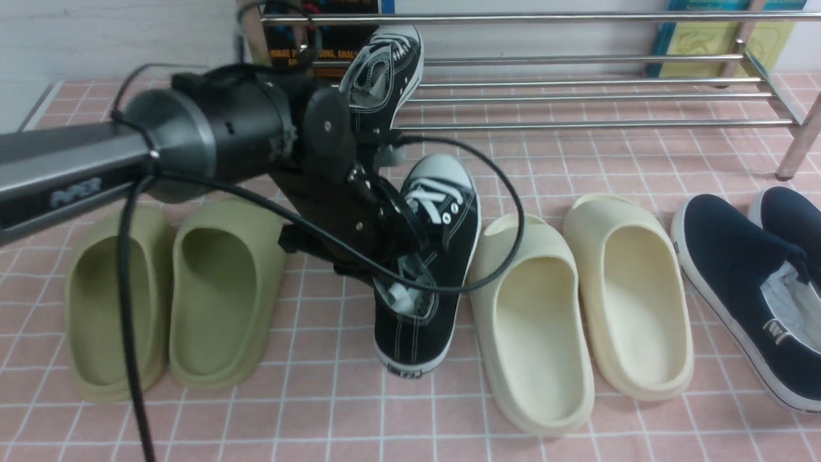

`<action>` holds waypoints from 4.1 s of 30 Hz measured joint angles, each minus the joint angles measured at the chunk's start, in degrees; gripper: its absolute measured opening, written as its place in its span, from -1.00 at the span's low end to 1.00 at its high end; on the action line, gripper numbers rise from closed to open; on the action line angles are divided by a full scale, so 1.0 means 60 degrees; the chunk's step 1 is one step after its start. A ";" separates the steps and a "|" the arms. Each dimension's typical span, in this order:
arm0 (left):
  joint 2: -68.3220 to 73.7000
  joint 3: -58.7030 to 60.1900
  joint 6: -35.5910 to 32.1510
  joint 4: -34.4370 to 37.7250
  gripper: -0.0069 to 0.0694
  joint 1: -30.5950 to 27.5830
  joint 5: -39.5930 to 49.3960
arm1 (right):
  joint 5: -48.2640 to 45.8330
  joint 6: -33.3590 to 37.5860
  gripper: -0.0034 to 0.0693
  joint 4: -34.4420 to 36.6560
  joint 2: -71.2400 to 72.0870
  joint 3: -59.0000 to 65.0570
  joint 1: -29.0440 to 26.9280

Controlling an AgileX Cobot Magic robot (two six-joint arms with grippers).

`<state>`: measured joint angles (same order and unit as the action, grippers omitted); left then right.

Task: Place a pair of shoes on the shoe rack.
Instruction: Use the left arm to put a shoe into the shoe rack

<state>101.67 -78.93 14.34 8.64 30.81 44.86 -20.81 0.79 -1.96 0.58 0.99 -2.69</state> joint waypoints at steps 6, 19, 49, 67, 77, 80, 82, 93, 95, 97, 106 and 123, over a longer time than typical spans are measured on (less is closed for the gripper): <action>-0.0401 -0.0283 0.0203 0.0328 -0.77 0.0000 -0.0454 | 0.0000 0.0000 -0.25 0.0000 0.0000 0.0000 0.0000; 0.2643 -0.4453 0.0437 0.0454 -0.77 -0.0551 0.0034 | 0.0000 0.0000 -0.25 0.0000 0.0000 0.0000 0.0000; 0.5804 -0.9109 0.0352 0.0459 -0.26 -0.1182 0.0005 | 0.0000 0.0000 -0.25 0.0005 0.0000 0.0000 0.0000; 0.3624 -0.9174 -0.1535 -0.0906 -0.72 -0.1182 0.3718 | 0.0000 0.0000 -0.25 0.0005 0.0000 0.0000 0.0000; 0.3624 -0.7931 -0.2769 -0.0429 -0.81 -0.0425 0.4324 | 0.0000 0.0000 -0.25 -0.0011 0.0000 0.0000 0.0000; 0.3624 -0.7091 -0.2874 -0.0321 -0.81 0.0015 0.4324 | 0.0000 0.0000 -0.25 -0.0006 0.0000 0.0000 0.0000; 0.3624 -0.6463 -0.2906 -0.0249 -0.81 0.0213 0.4194 | 0.0000 0.0000 -0.25 0.0004 0.0000 0.0000 0.0000; 0.3641 -0.3514 -0.2570 -0.0191 -0.81 0.0325 -0.0560 | 0.0000 0.0000 -0.25 -0.0007 0.0000 0.0000 0.0000; 0.3675 -0.3496 -0.2534 -0.0191 -0.81 0.0325 -0.1212 | 0.0000 0.0000 -0.25 -0.0007 0.0000 0.0000 0.0000; 0.3721 -0.3496 -0.2390 -0.0202 -0.81 0.0325 -0.1780 | 0.0000 0.0000 -0.25 0.0001 0.0000 0.0000 0.0000; 0.3743 -0.3601 -0.1003 -0.1223 -0.81 0.0315 -0.1617 | 0.0000 0.0000 -0.25 0.0001 0.0000 0.0000 0.0000; 0.3735 -0.5622 0.0014 -0.2456 -0.80 0.0278 -0.2181 | 0.0000 0.0000 -0.25 -0.0007 0.0000 0.0000 0.0000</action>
<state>124.08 -112.66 14.43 -6.10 32.48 31.77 -20.81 0.79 -2.00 0.58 0.99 -2.69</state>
